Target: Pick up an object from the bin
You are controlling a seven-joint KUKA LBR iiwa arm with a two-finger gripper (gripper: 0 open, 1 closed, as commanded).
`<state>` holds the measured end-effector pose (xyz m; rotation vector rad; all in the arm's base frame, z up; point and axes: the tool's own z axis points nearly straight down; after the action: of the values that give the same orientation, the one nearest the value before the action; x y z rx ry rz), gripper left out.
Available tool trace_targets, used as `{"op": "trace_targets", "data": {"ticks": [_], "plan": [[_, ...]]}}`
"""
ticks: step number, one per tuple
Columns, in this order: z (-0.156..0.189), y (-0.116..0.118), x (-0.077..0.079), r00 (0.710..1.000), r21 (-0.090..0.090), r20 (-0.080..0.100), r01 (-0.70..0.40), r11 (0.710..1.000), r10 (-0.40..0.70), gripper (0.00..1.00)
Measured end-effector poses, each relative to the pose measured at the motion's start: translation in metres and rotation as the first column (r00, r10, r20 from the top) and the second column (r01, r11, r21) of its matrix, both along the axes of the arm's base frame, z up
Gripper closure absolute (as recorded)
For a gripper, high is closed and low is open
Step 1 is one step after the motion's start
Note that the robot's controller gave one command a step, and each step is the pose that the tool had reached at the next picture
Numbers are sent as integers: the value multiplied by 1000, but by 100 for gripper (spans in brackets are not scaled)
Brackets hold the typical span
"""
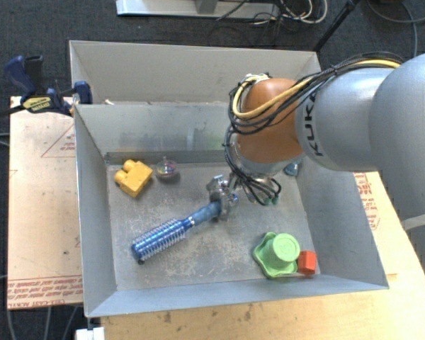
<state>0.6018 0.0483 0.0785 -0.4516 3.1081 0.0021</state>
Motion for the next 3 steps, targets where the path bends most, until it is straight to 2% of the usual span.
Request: {"op": "trace_targets", "data": {"ticks": [1,2,3], "plan": [[-8,-4,47,1000,0,5,-1,1000,1,100],[-7,-4,46,1000,1,6,-1,1000,1,100],[-8,-4,45,1000,1,4,-1,1000,1,0]]}}
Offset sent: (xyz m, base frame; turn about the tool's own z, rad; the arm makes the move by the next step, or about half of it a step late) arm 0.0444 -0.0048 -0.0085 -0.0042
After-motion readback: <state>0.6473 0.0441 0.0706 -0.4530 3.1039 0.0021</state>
